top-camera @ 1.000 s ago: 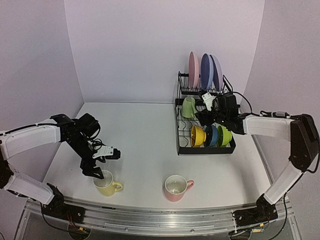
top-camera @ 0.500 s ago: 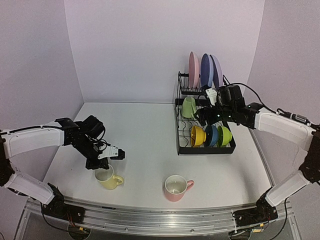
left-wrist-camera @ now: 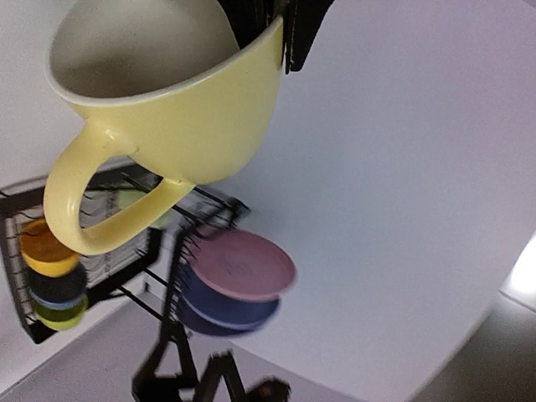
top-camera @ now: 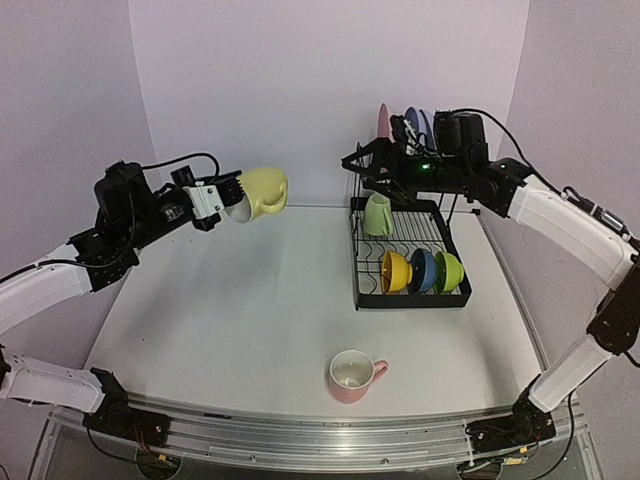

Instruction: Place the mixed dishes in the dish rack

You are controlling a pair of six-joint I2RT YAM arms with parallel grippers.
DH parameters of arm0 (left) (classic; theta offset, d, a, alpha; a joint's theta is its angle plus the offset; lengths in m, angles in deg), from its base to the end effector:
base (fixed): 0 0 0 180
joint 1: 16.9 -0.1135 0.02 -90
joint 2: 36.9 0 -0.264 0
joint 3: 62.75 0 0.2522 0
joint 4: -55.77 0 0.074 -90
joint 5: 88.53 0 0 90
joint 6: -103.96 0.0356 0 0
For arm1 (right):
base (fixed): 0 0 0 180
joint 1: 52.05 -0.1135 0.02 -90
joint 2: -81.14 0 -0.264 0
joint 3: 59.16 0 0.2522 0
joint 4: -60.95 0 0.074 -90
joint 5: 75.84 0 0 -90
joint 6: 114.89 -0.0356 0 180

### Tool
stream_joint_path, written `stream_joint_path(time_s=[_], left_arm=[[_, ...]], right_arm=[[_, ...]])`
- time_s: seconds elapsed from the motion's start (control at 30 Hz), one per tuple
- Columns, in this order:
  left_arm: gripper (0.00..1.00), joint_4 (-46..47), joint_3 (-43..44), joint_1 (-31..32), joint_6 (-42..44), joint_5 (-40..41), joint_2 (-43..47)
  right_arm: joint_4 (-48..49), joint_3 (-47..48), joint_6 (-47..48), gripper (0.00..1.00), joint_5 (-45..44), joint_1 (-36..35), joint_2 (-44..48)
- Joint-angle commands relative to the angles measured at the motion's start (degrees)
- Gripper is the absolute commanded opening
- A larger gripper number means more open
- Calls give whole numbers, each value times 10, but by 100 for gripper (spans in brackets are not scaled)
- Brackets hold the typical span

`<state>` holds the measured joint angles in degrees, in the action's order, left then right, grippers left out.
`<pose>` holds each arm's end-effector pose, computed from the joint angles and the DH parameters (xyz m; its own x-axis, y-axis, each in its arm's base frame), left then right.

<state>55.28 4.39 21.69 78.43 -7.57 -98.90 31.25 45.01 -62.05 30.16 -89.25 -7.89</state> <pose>0.1966 -0.1641 0.3780 0.6936 0.5866 -0.4181 0.2611 0.3362 0.9049 0.2838 0.2277 0.4161 -0.6390 0.2439 -0.7295 -0.5116 0.5735 0.6399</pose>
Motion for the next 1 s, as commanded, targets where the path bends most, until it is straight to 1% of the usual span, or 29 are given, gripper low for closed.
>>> stream_joint_path(time_s=[0.0,0.07,0.13,0.17,0.23,0.33,0.4,0.47,0.53,0.6,0.63,0.67,0.83,0.97], left_arm=[[0,356,-3,1,237,-95,-45],[0,403,1,1,291,-114,-68],[0,438,9,1,326,-131,-86],[0,442,10,1,342,-140,-89],[0,443,14,1,360,-145,-94],[0,424,23,1,354,-132,-97],[0,416,28,1,348,-122,-97],[0,415,28,1,345,-119,-95],[0,412,30,2,338,-119,-93],[0,413,32,3,336,-119,-95],[0,415,34,4,335,-118,-97],[0,417,35,5,334,-117,-98],[0,409,33,11,328,-119,-93],[0,400,32,15,322,-110,-89]], right_arm=[[133,34,-221,83,104,-24,-50],[124,61,-226,81,109,-39,-67],[120,80,-220,81,111,-56,-84],[125,85,-220,80,120,-59,-90],[149,98,-217,74,149,-67,-105],[189,94,-202,70,180,-71,-107],[191,74,-185,67,177,-71,-95],[194,56,-169,65,172,-71,-79],[198,44,-161,58,159,-71,-71],[212,45,-171,45,162,-72,-79],[223,50,-177,41,168,-72,-86],[236,56,-184,39,175,-72,-93],[281,81,-201,38,195,-75,-129],[289,94,-197,29,210,-78,-142]])
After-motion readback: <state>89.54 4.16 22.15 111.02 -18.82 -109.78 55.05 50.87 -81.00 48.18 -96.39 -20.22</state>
